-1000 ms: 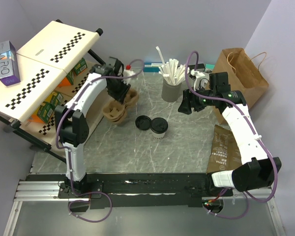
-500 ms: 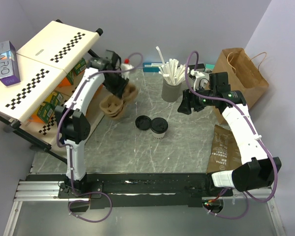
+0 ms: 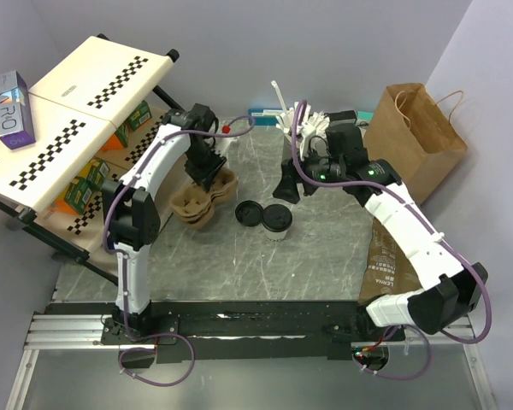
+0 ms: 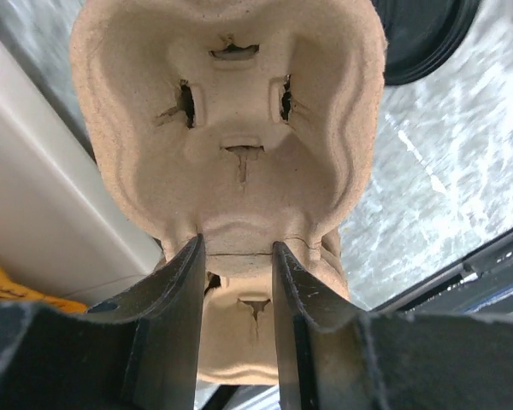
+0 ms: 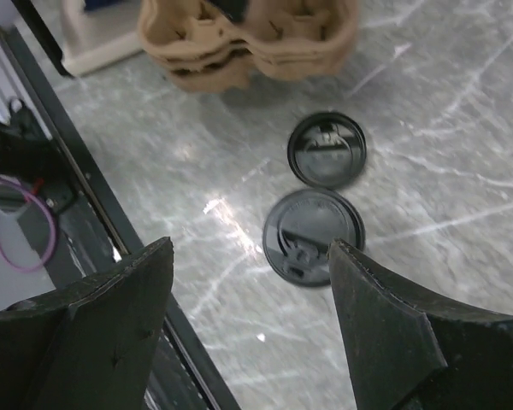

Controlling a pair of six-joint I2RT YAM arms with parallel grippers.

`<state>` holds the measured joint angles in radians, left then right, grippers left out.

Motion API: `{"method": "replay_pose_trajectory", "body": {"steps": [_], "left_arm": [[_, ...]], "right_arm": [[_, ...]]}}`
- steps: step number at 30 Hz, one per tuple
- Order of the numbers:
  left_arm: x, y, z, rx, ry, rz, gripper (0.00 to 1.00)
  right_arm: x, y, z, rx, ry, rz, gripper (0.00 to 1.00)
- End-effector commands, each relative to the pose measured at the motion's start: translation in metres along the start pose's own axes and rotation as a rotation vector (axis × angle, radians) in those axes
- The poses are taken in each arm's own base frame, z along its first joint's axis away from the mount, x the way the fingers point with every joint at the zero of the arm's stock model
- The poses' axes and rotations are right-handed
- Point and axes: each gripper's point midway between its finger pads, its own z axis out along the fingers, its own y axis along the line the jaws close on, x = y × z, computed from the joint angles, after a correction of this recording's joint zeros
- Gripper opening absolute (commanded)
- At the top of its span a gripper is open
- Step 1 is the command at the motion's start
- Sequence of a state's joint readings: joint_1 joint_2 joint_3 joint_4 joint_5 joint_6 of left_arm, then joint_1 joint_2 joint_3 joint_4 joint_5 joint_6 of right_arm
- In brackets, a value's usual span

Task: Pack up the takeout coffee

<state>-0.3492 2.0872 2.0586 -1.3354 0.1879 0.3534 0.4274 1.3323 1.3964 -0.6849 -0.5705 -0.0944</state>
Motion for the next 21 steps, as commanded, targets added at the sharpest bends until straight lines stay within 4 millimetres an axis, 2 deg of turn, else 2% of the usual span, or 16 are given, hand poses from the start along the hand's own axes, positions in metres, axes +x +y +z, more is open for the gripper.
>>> {"method": "replay_pose_trajectory", "body": {"steps": [1,3,6,7,9,10,11,12,13,15,16,17,18,19,20,21], "left_arm": [[-0.019,0.015,-0.039,-0.128,-0.077,0.037,0.01],[-0.021,0.016,-0.05,-0.145,-0.097,0.007,0.01],[-0.012,-0.019,-0.061,-0.011,-0.149,-0.005,0.01],[-0.027,-0.014,-0.054,-0.029,-0.215,0.001,0.01],[-0.029,0.004,-0.018,-0.108,-0.143,-0.009,0.01],[-0.007,-0.005,-0.015,-0.052,-0.006,-0.026,0.01],[-0.039,0.005,-0.027,-0.074,-0.105,-0.095,0.01],[-0.035,0.0,-0.055,-0.098,-0.162,-0.051,0.01],[-0.037,-0.034,-0.064,0.066,-0.236,0.008,0.01],[-0.028,-0.055,-0.053,0.03,-0.311,0.095,0.01],[-0.004,-0.022,-0.028,-0.22,-0.179,0.177,0.01],[-0.018,-0.01,-0.024,-0.401,-0.19,0.226,0.01],[-0.016,0.02,-0.021,-0.569,-0.153,0.185,0.01],[-0.026,0.037,-0.036,-0.629,-0.172,0.13,0.01],[0.0,0.049,-0.021,-0.506,-0.037,0.061,0.01],[-0.006,0.049,-0.025,-0.412,-0.059,-0.002,0.01]], "right_arm": [[-0.038,-0.004,0.007,0.017,-0.107,0.021,0.8],[-0.036,-0.008,0.01,0.029,-0.097,0.025,0.8],[-0.037,-0.011,0.006,0.046,-0.106,0.032,0.81],[-0.037,-0.011,0.006,0.048,-0.112,0.071,0.81],[-0.031,-0.014,0.009,0.046,-0.103,0.097,0.81],[-0.03,-0.015,0.01,0.045,-0.095,0.11,0.82],[-0.03,-0.016,0.011,0.045,-0.085,0.121,0.82],[-0.029,-0.016,0.012,0.042,-0.078,0.129,0.82],[-0.029,-0.017,0.011,0.049,-0.08,0.126,0.82],[-0.029,-0.02,0.009,0.062,-0.086,0.118,0.82],[-0.027,-0.021,0.01,0.064,-0.083,0.125,0.82],[-0.027,-0.023,0.01,0.069,-0.084,0.132,0.82],[-0.027,-0.024,0.01,0.071,-0.085,0.144,0.82],[-0.028,-0.025,0.01,0.073,-0.09,0.145,0.82],[-0.029,-0.025,0.01,0.072,-0.092,0.147,0.82],[-0.03,-0.024,0.011,0.068,-0.091,0.145,0.82]]}}
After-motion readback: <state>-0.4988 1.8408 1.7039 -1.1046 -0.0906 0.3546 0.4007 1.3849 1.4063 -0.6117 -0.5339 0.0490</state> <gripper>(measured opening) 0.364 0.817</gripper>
